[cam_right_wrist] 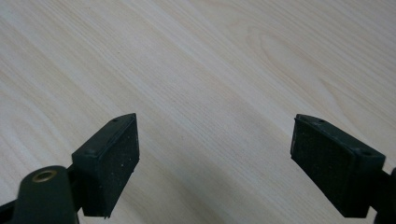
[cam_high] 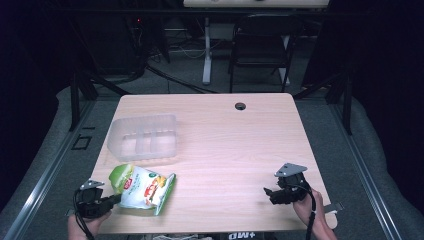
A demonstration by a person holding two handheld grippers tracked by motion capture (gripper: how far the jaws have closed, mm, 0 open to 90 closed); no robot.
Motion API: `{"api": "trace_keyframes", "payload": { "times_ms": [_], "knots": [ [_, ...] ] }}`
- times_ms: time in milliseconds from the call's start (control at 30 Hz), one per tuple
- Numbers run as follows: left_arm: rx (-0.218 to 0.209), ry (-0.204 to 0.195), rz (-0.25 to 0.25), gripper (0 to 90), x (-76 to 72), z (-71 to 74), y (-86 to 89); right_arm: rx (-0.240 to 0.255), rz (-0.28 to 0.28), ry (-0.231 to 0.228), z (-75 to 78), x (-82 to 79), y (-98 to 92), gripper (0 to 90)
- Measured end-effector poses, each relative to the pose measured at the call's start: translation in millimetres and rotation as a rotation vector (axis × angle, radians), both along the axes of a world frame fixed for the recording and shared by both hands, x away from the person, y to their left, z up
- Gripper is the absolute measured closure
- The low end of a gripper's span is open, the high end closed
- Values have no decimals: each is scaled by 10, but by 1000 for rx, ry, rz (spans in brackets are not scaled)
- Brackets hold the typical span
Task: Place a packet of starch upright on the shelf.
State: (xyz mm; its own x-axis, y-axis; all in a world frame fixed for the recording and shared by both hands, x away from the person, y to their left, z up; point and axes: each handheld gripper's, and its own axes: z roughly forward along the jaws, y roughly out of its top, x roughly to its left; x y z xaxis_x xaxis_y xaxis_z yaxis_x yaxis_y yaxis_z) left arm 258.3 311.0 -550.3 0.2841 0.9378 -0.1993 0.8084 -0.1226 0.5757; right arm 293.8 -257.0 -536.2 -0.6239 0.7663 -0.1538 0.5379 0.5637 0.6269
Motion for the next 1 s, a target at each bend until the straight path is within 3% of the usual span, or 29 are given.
{"api": "trace_keyframes", "payload": {
  "times_ms": [100, 167, 233, 267, 433, 500, 667, 800, 900, 1000],
  "knots": [
    [-14, 22, -5, 671, 64, -19, -8, 2, 1, -2, -2, 0, 6, 148],
    [-22, 22, 4, 592, 85, -22, -16, 0, 2, 0, -4, 3, 7, 148],
    [-22, 18, 9, 541, 97, -23, -8, -1, 6, 2, -5, 6, 6, 148],
    [-45, 19, 22, 534, 120, -26, 14, 5, 1, -1, -12, 5, 12, 147],
    [-53, 11, 67, 500, 173, -36, 67, 4, 6, 1, -9, 3, 15, 147],
    [-63, 2, 85, 498, 193, -39, 86, 1, 7, 4, -11, 6, 13, 147],
    [-50, 12, 77, 543, 265, -76, 94, 9, 6, 1, -11, 3, 15, 147],
    [-77, 2, 102, 654, 292, -102, 113, 13, 5, 0, -10, 0, 14, 147],
    [-103, 9, 89, 709, 302, -109, 135, 7, 6, 1, -10, 2, 11, 147],
    [-96, -3, 74, 779, 297, -99, 109, 4, 8, 2, -13, 7, 9, 148]
  ]
}}
